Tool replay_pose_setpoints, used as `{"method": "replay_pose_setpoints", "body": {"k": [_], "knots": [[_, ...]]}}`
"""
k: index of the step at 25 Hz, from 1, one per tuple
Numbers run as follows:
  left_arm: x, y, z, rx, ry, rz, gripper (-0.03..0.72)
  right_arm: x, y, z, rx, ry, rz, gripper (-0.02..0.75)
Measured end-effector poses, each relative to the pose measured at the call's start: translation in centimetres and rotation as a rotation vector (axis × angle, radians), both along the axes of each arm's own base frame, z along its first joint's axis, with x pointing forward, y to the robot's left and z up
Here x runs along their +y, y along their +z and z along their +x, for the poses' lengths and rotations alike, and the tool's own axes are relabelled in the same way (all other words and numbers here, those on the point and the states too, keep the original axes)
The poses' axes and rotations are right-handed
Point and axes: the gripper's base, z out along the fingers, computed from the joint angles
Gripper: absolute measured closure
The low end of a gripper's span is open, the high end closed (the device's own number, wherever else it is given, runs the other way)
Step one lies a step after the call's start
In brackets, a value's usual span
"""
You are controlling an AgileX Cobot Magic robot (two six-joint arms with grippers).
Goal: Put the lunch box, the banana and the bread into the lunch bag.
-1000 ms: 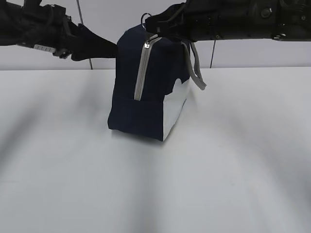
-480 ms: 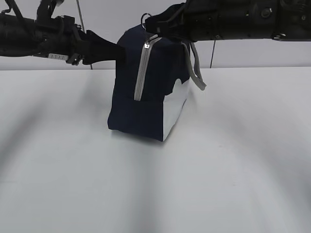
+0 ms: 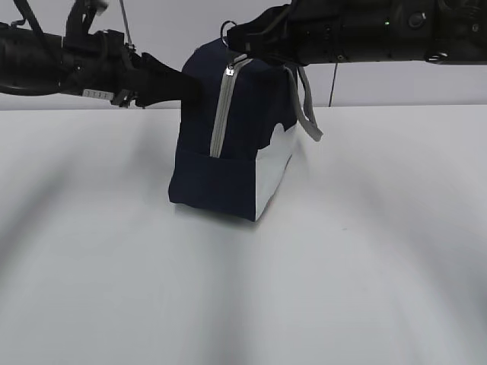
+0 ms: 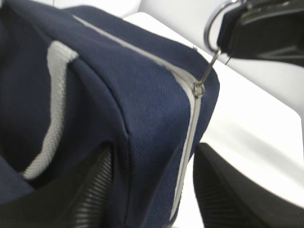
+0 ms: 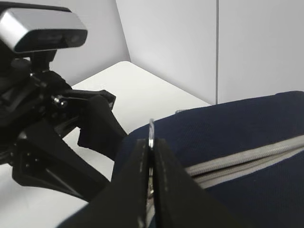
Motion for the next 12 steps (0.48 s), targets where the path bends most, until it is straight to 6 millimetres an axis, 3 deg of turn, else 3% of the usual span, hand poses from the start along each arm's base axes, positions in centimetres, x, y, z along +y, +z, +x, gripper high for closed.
{"method": "replay_pose_setpoints", "body": {"k": [4, 12], "knots": [[-0.26, -0.58, 0.19, 0.018, 0.001, -0.008, 0.354, 0.0, 0.0, 0.0, 0.0, 0.0, 0.0, 0.754], [-0.3, -0.59, 0.19, 0.022, 0.003, -0.009, 0.585, 0.0, 0.0, 0.0, 0.007, -0.002, 0.005, 0.754]]}}
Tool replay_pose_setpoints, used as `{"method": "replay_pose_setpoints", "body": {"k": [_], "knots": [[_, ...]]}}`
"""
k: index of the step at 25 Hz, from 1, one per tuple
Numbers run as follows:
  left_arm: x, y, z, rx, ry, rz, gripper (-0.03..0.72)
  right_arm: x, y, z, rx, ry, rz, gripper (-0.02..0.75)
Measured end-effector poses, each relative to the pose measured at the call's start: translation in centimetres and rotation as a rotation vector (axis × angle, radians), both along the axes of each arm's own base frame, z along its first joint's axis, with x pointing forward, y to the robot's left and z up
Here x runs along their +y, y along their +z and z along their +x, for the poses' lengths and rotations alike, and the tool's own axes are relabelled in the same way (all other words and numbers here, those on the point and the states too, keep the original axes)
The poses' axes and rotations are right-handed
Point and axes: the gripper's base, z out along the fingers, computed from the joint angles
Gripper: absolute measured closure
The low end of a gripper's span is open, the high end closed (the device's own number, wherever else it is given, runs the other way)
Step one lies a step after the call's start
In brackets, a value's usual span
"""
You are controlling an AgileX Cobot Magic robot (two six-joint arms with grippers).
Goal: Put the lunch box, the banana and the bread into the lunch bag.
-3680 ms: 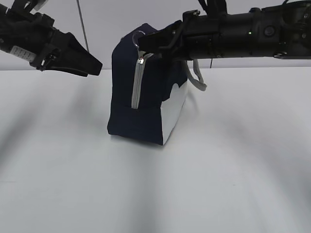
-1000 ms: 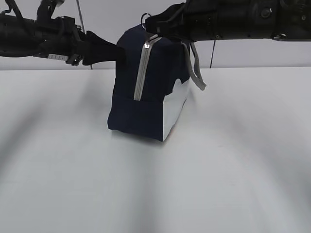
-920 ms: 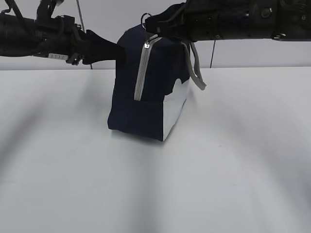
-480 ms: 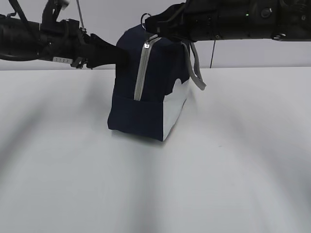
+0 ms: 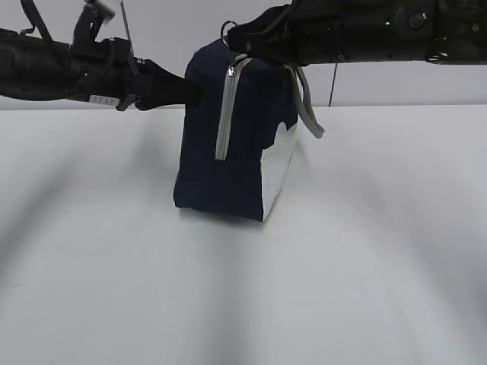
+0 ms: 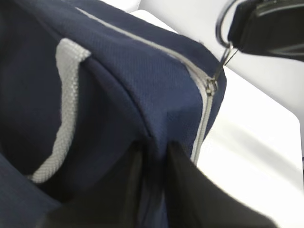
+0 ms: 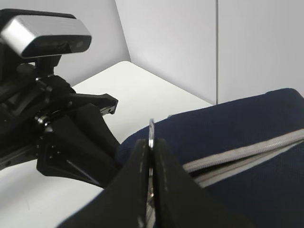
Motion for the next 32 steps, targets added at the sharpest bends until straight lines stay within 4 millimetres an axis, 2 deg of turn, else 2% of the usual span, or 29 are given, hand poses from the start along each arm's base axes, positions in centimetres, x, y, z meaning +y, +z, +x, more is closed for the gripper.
{"method": "replay_pose_setpoints", "body": {"k": [3, 5, 21, 32], "knots": [[0.0, -0.1, 0.0, 0.004, -0.003, 0.005, 0.662, 0.0, 0.0, 0.0, 0.0, 0.001, -0.001, 0.754], [0.0, -0.1, 0.0, 0.005, -0.003, 0.006, 0.68, 0.0, 0.0, 0.0, 0.0, 0.001, -0.001, 0.754], [-0.1, -0.2, -0.4, 0.06, -0.022, 0.008, 0.683, -0.2, 0.6, 0.4, 0.032, -0.063, 0.088, 0.754], [-0.3, -0.5, -1.6, 0.129, -0.143, 0.025, 0.683, -0.3, 1.2, 0.9, 0.034, -0.099, 0.119, 0.754]]}}
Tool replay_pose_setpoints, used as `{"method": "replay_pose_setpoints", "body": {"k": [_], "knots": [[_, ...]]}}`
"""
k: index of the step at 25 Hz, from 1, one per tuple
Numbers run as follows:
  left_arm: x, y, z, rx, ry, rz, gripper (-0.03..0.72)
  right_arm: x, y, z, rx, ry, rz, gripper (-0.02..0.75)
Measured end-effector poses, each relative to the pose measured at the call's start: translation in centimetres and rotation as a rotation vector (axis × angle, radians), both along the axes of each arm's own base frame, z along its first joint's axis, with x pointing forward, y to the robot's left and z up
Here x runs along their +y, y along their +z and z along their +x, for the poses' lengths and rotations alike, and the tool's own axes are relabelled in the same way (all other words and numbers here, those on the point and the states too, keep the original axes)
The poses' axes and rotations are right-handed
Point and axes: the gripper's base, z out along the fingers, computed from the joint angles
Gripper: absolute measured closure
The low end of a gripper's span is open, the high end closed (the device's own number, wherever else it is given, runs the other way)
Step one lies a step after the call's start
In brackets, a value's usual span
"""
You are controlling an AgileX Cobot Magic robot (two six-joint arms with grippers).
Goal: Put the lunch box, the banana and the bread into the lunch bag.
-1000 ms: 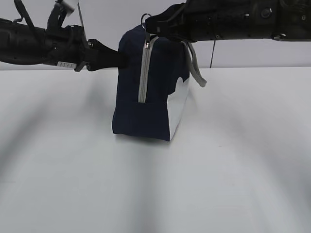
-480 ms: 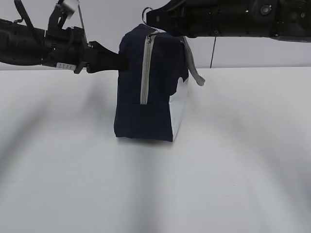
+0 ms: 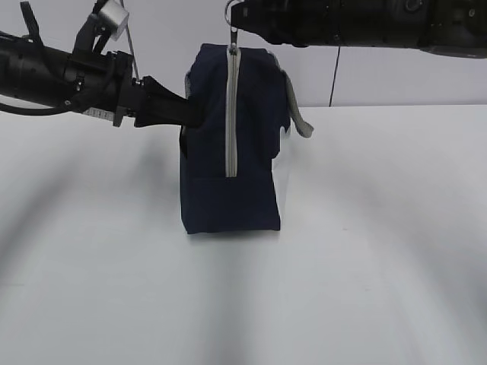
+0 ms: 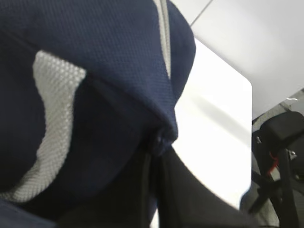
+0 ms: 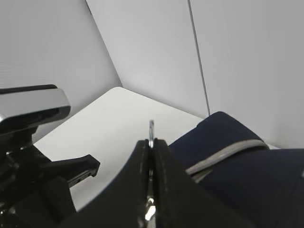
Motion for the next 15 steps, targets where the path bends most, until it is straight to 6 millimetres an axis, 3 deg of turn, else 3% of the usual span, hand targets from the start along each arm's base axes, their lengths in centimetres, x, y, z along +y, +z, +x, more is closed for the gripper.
{"method": "replay_pose_setpoints", "body": {"k": [7, 15], "knots": [[0.1, 0.0, -0.6, 0.033, -0.034, 0.04, 0.683, 0.2, -0.3, 0.2, 0.007, 0.011, 0.006, 0.754], [0.7, 0.8, -1.4, 0.029, -0.056, 0.136, 0.683, 1.3, -0.8, 2.0, 0.019, 0.078, 0.005, 0.754]]}}
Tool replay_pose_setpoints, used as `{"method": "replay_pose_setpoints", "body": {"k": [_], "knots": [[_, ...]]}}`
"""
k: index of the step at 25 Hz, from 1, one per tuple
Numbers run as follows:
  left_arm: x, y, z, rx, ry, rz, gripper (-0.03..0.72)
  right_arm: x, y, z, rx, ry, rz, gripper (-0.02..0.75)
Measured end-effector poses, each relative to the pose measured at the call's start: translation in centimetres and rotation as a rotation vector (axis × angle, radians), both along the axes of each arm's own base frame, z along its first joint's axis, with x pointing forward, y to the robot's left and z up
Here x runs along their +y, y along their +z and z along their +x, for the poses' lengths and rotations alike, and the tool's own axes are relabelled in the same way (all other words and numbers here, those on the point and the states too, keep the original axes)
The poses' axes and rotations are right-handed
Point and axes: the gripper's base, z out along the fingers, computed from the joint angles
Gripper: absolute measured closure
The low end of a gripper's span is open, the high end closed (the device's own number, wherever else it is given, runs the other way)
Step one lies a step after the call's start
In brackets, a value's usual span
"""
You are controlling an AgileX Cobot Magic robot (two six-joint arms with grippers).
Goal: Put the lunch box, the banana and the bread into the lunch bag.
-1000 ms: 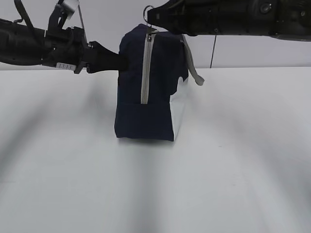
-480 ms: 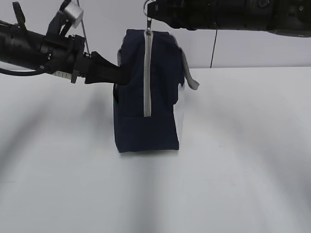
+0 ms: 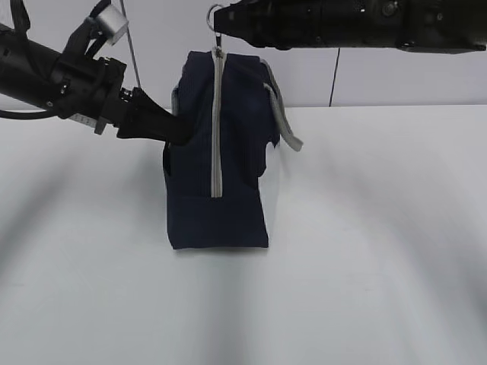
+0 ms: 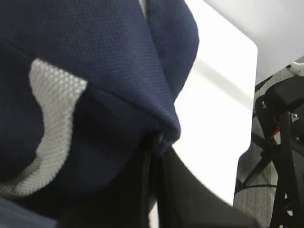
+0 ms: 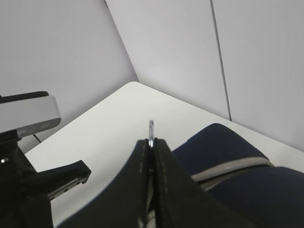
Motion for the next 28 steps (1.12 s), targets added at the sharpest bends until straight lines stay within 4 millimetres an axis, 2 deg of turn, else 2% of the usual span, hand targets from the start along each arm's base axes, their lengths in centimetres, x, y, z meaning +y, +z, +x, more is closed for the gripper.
{"method": "replay_pose_setpoints", "body": {"k": [6, 12, 19, 23, 28], "knots": [[0.3, 0.5, -0.4, -0.003, -0.004, 0.042, 0.683, 0.7, 0.2, 1.4, -0.008, 0.054, -0.029, 0.754], [0.4, 0.4, -0.5, 0.007, -0.012, 0.071, 0.683, 0.4, 0.2, 2.8, -0.002, 0.09, -0.036, 0.754], [0.5, 0.5, -0.6, 0.004, -0.012, 0.076, 0.683, 0.2, 1.0, 3.0, -0.014, 0.13, -0.024, 0.754], [0.5, 0.5, -0.6, 0.003, -0.016, 0.083, 0.683, 0.1, 0.7, 3.2, -0.005, 0.127, -0.027, 0.754], [0.6, 0.4, -0.7, 0.002, -0.024, 0.096, 0.683, 0.4, -0.9, 4.4, 0.026, 0.117, -0.023, 0.754]]}}
